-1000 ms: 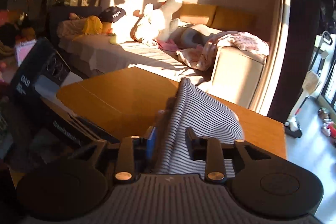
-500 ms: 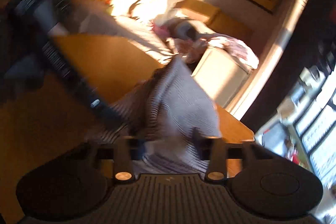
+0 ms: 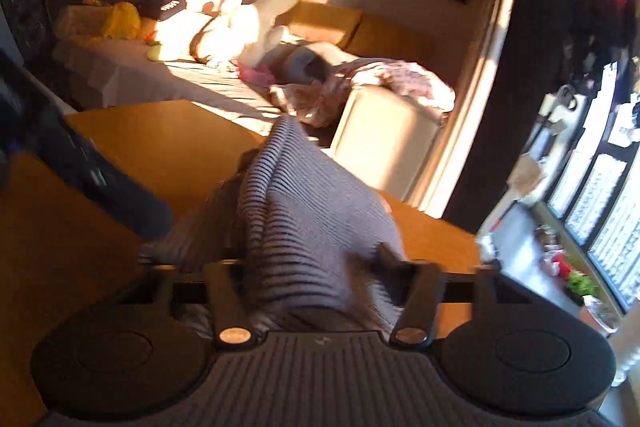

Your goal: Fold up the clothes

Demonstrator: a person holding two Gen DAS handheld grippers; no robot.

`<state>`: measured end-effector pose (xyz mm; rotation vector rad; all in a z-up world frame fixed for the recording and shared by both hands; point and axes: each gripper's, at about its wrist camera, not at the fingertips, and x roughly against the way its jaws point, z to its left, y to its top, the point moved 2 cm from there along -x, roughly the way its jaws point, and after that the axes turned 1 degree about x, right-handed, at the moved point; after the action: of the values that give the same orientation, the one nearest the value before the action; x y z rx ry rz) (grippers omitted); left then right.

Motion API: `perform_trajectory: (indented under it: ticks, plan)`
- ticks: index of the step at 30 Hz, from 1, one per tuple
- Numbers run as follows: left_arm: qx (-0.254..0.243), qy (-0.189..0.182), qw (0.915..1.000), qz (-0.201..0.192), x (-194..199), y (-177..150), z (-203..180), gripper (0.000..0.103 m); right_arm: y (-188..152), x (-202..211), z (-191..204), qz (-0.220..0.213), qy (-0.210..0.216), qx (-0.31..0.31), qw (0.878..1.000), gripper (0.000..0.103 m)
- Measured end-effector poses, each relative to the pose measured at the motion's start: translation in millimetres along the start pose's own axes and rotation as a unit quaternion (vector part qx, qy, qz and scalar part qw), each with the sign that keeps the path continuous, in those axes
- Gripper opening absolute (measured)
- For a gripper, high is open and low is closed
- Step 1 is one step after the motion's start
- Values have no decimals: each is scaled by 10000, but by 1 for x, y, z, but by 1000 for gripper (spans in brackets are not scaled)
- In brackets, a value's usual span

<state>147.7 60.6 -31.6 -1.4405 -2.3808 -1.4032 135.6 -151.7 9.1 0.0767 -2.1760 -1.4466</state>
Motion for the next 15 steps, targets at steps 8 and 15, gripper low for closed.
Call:
perform_trajectory:
  ticks: [8,15]
  plan:
    - [-296,-271,9991,133,-22,1,-12,35,62,36,-40,-676,1453,-1513,9754,10]
    - [-389,-226,9989,129,-22,-7,-6,33,46,-13,-6,146,2205,-1802,9585,11]
